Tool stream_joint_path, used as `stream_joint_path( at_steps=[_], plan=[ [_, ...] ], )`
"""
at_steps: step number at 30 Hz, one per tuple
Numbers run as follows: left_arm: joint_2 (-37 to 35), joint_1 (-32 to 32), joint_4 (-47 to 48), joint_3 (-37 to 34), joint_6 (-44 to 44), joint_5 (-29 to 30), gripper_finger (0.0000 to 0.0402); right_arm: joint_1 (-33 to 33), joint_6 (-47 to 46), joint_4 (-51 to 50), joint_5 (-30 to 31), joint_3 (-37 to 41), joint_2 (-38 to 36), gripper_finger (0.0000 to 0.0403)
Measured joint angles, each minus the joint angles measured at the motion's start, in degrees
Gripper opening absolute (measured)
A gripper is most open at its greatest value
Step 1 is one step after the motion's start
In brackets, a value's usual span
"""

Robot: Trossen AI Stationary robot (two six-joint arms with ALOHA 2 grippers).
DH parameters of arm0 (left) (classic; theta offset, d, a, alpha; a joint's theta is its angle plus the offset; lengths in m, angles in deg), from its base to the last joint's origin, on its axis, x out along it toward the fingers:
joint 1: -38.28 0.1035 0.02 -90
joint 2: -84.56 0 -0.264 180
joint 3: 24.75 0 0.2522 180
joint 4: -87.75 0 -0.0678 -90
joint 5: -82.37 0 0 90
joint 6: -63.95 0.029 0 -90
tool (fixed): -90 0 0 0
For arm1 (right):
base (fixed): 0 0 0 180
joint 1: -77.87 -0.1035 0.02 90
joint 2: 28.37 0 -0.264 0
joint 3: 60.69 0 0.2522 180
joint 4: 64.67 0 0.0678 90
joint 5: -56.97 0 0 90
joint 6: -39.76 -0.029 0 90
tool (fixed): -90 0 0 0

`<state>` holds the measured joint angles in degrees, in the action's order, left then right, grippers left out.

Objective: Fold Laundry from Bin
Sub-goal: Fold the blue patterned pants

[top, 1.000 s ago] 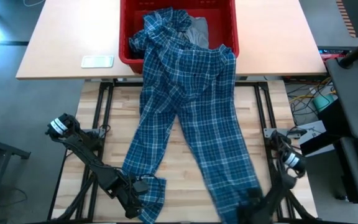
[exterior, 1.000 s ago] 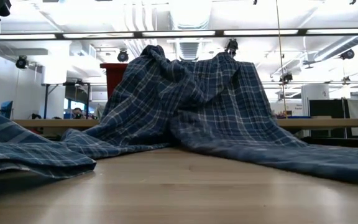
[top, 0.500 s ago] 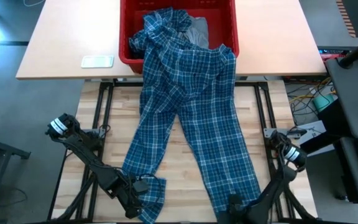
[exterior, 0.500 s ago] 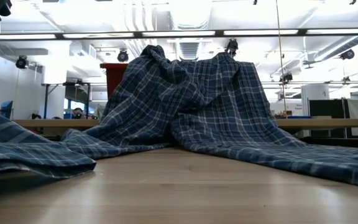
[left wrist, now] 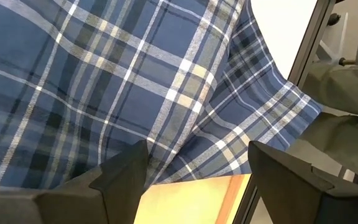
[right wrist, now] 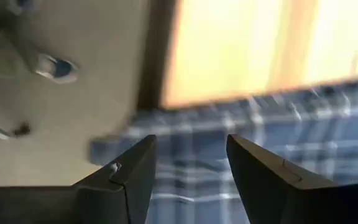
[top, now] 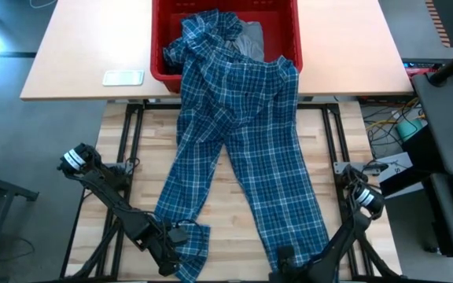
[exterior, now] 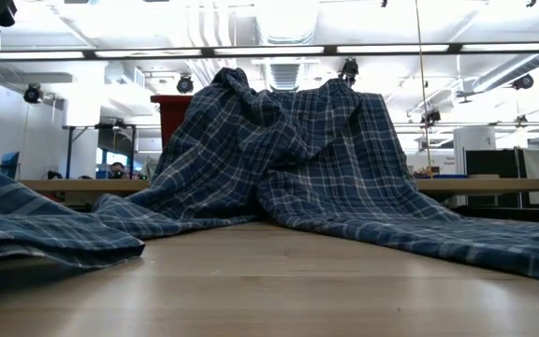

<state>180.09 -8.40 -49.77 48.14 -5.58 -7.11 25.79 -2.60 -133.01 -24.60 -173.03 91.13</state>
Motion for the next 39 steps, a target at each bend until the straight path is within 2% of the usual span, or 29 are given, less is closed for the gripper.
stream_joint_path(
  at_steps=[2, 7, 17, 27, 34, 39],
  plan=[
    [0.0, 0.02, -0.04, 0.0, -0.01, 0.02, 0.0261, 0.37, 0.25, -0.64, -1.59, 0.2, 0.96, 0.0182],
    [0.0, 0.01, -0.05, 0.0, -0.2, 0.03, 0.0261, 0.41, 2.86, 7.06, -6.83, -1.16, 3.07, 0.0152],
    [0.0, 0.01, 0.01, 0.0, -0.04, 0.31, 0.0261, 0.88, 5.64, 5.98, -6.92, -2.6, 7.44, 0.0138],
    [0.0, 0.02, -0.12, 0.0, -0.28, 0.31, 0.0261, 3.12, 9.49, 5.12, 1.29, -10.29, 8.46, 0.0016],
    [0.0, 0.01, -0.29, 0.0, -0.46, 0.02, 0.0261, 4.33, 15.91, 6.1, 10.55, -15.13, 8.33, 0.0022],
    [0.0, 0.02, -0.44, 0.0, -0.72, -0.03, 0.0261, 4.95, 14.72, 5.5, 10.94, -15.03, 8.24, 0.009]
  ],
)
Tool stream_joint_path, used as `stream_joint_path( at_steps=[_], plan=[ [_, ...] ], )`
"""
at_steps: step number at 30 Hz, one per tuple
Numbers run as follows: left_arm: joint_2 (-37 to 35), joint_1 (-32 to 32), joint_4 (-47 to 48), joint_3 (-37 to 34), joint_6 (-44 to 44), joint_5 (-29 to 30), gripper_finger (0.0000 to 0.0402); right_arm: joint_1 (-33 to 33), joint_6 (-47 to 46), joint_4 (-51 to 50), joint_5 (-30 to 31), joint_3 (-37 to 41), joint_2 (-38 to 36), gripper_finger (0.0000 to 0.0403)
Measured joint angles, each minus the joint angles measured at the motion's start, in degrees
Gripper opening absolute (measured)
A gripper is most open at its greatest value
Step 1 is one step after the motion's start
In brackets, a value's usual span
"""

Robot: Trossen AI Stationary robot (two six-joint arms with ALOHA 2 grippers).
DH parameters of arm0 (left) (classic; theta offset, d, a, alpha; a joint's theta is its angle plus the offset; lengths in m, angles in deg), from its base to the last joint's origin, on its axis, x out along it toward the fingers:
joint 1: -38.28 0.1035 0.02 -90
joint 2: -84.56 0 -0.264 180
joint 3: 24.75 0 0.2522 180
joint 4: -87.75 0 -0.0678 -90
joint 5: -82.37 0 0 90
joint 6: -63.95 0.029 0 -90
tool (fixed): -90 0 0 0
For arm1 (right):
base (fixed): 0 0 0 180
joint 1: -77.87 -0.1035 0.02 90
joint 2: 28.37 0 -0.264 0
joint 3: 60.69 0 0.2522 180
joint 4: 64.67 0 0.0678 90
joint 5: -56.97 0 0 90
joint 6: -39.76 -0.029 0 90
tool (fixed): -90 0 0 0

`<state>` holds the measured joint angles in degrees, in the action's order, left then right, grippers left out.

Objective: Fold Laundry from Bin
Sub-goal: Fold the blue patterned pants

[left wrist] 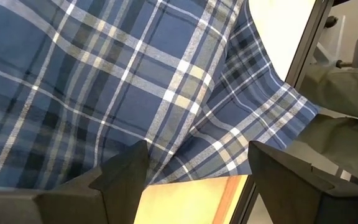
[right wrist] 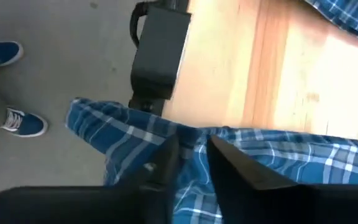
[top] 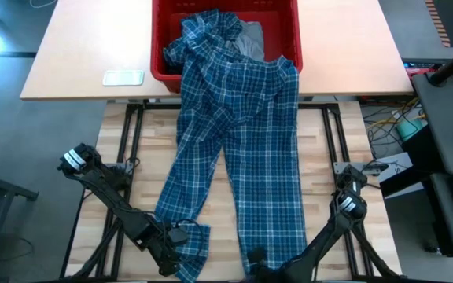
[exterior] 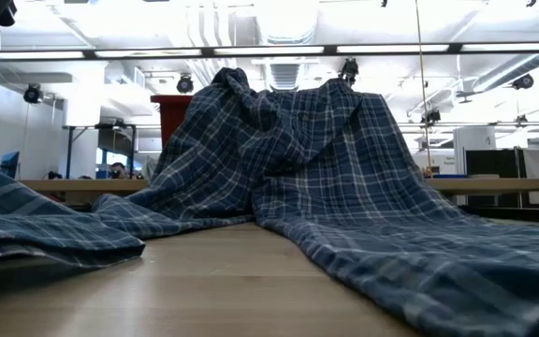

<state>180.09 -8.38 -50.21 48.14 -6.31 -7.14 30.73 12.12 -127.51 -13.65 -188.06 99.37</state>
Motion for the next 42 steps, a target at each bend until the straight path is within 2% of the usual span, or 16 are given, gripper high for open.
stream_joint_path(
  at_steps=[6, 11, 16, 21, 24, 27, 30, 34, 39, 42],
  plan=[
    [0.0, -0.01, -0.29, 0.0, -0.79, -1.11, 0.0261, -1.98, -3.71, -4.45, 2.91, -5.71, -2.33, 0.0169],
    [0.0, 0.0, -0.35, 0.0, -0.72, -1.22, 0.0261, -5.15, -10.56, -7.86, -1.16, -1.56, -0.3, 0.018],
    [0.0, 0.01, -0.73, 0.0, -0.37, -1.18, 0.0261, -6.9, -18.95, -7.74, -8.18, 3.41, 0.88, 0.0142],
    [0.02, 0.13, -2.61, 3.84, 3.73, 1.01, 0.0261, -7.54, -25.33, -7.91, -16.08, 6.73, 0.97, 0.0065],
    [0.02, 0.09, -2.81, 9.91, 12.02, 8.44, 0.0261, -7.79, -25.75, -7.76, -18.02, 7.16, 0.93, 0.002],
    [1.15, 1.09, -5.2, 16.37, 20.94, 19.18, 0.0261, -7.68, -27.03, -9.05, -18.48, 7.15, 0.36, 0.0014],
    [5.13, 4.87, -7.3, 21.65, 29.2, 19.97, 0.0259, -7.06, -26.82, -12.51, -16.72, 7.42, -0.65, 0.001],
    [14.55, 9.97, -8.69, 29.48, 37.07, 19.69, 0.0248, -5.68, -26.86, -11.45, -15.85, 7.54, -1.12, 0.0009],
    [26.69, 12.65, -9.03, 39.11, 40.22, 19.09, 0.0235, -5.35, -29.2, -11.51, -15.85, 7.61, -1.31, 0.0009],
    [33.25, 12.72, -8.82, 43.94, 41.23, 15.99, 0.0231, -5.41, -31.58, -11.49, -14.67, 7.33, -1.62, 0.0009]
  ],
)
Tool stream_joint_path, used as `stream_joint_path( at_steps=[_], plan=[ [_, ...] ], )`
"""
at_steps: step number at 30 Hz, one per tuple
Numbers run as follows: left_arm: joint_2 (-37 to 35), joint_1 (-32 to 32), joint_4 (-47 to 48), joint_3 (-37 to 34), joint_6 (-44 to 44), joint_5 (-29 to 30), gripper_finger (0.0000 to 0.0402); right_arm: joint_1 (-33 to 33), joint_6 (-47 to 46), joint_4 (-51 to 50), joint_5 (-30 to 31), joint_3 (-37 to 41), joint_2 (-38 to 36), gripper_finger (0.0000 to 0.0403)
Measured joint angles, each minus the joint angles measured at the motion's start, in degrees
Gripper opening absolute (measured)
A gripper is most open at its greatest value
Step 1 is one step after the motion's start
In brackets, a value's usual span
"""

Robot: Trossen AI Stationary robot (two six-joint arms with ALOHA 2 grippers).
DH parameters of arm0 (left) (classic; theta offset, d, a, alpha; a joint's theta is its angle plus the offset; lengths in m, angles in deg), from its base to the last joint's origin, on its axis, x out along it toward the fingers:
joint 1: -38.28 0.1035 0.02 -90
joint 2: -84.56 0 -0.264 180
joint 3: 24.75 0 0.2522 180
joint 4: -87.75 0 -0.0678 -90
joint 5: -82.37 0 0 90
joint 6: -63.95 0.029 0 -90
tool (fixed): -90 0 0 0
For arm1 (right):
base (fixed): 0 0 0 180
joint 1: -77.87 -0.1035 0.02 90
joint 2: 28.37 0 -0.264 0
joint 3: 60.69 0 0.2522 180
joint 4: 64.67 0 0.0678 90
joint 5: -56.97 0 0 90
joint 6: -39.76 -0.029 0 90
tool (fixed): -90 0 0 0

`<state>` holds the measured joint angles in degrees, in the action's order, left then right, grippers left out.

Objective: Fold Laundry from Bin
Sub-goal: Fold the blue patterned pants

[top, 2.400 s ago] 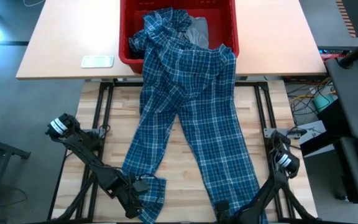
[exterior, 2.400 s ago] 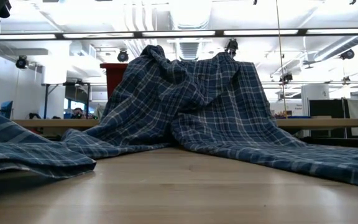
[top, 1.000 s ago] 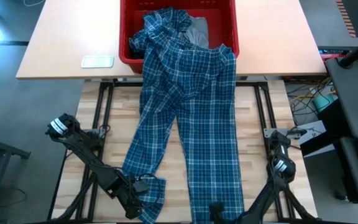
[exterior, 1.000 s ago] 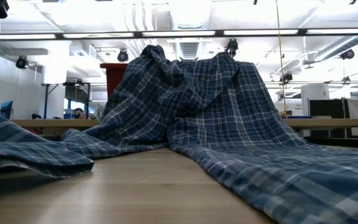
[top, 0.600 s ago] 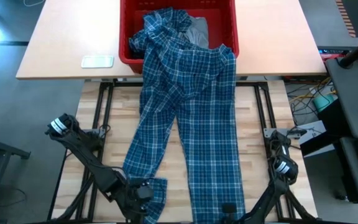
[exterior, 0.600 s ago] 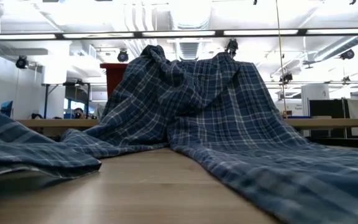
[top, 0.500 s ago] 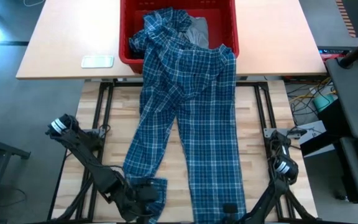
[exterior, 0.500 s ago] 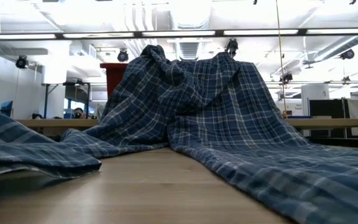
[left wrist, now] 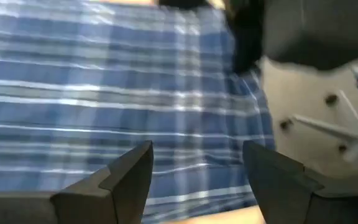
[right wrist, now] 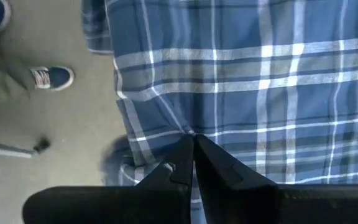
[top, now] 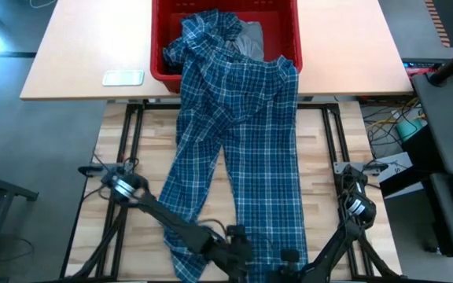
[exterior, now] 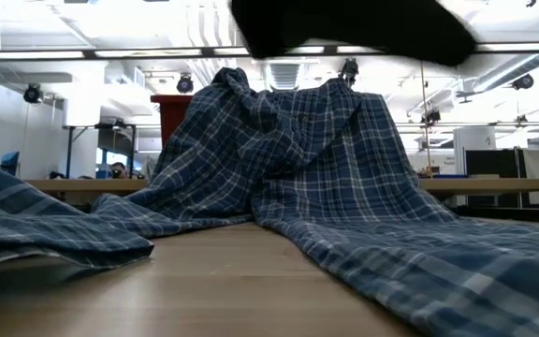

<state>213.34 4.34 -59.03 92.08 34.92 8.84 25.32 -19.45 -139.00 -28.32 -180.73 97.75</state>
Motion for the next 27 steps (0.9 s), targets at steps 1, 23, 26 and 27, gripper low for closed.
stream_joint_path(
  at_steps=[1, 23, 26, 27],
  plan=[
    [1.93, 0.0, 0.09, 1.58, 0.07, -1.6, 0.0231, -0.03, -0.79, -0.1, -0.01, -0.13, -0.09, 0.0009],
    [22.75, 0.09, 27.97, 31.55, 4.17, -4.13, 0.0231, -6.83, -10.18, -4.96, -5.8, -2.84, -0.83, 0.0103],
    [22.54, 0.6, 27.16, 31.81, 4.62, -4.0, 0.0231, -7.03, -9.13, -4.31, 2.7, -5.89, -1.73, 0.0131],
    [22.34, 0.86, 26.73, 31.74, 4.68, -4.09, 0.0231, -6.74, -8.67, -4.07, 6.68, -6.66, -1.86, 0.0137]
  ],
)
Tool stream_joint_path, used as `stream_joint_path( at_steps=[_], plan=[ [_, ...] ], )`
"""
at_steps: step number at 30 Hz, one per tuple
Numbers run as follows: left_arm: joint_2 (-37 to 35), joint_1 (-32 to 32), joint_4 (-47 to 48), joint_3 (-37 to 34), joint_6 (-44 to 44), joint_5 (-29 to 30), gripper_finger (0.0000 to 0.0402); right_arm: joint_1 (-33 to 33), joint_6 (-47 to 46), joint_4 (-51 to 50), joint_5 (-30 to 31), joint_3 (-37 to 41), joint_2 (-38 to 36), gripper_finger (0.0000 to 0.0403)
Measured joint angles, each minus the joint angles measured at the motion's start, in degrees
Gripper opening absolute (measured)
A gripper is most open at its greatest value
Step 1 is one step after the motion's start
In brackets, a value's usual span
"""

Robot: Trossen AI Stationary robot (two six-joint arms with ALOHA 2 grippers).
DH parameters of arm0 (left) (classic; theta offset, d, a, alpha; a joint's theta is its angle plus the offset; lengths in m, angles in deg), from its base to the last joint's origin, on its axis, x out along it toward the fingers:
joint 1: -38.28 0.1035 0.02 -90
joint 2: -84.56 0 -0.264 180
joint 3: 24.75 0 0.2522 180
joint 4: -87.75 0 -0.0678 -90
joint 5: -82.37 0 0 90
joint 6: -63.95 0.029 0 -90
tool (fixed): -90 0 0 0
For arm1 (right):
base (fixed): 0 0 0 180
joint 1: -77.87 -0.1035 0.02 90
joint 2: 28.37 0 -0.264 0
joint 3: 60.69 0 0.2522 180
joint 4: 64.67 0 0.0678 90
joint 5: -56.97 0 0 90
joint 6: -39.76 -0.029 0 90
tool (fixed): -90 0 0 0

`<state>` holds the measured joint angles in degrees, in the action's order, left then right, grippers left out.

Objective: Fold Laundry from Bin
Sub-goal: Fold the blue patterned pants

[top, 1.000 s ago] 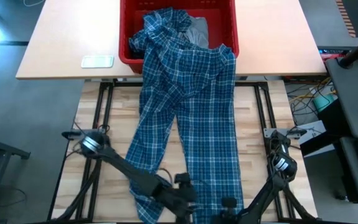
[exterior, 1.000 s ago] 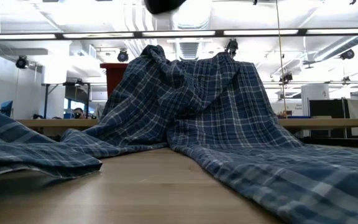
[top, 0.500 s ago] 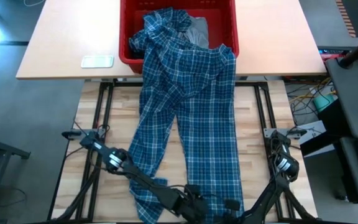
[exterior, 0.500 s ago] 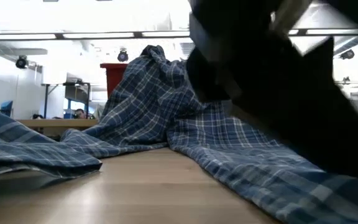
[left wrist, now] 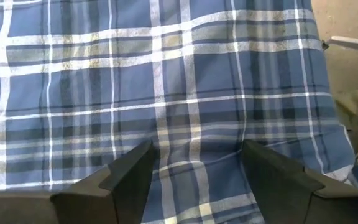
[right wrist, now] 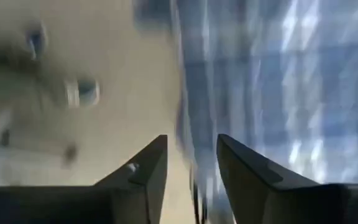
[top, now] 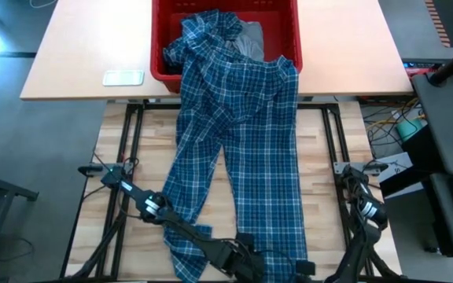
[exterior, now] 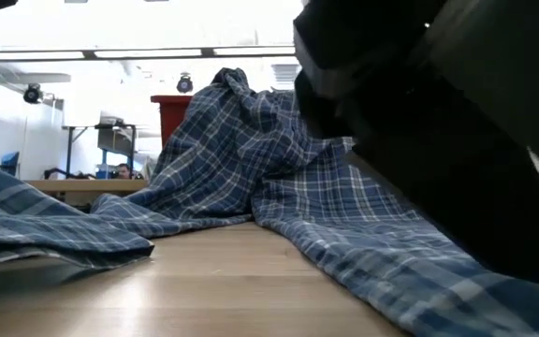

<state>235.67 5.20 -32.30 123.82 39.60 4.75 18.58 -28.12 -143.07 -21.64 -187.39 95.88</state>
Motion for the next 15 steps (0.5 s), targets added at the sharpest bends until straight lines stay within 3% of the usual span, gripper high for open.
stream_joint_path(
  at_steps=[2, 4, 15],
  plan=[
    [-0.18, 0.48, -0.66, 0.08, 0.08, -0.14, 0.0231, 0.7, 0.32, -0.09, 5.84, -0.13, -0.07, 0.0146],
    [-0.9, 0.96, -0.22, -0.22, 0.01, -0.05, 0.0231, 1.66, 0.7, -0.41, 7.27, 1.47, 0.17, 0.015],
    [-3.48, 0.98, 6.73, -0.99, -2.08, 1.6, 0.0231, 3.57, 1.34, 8.82, -2.46, 14.23, 0.01, 0.0147]
  ],
)
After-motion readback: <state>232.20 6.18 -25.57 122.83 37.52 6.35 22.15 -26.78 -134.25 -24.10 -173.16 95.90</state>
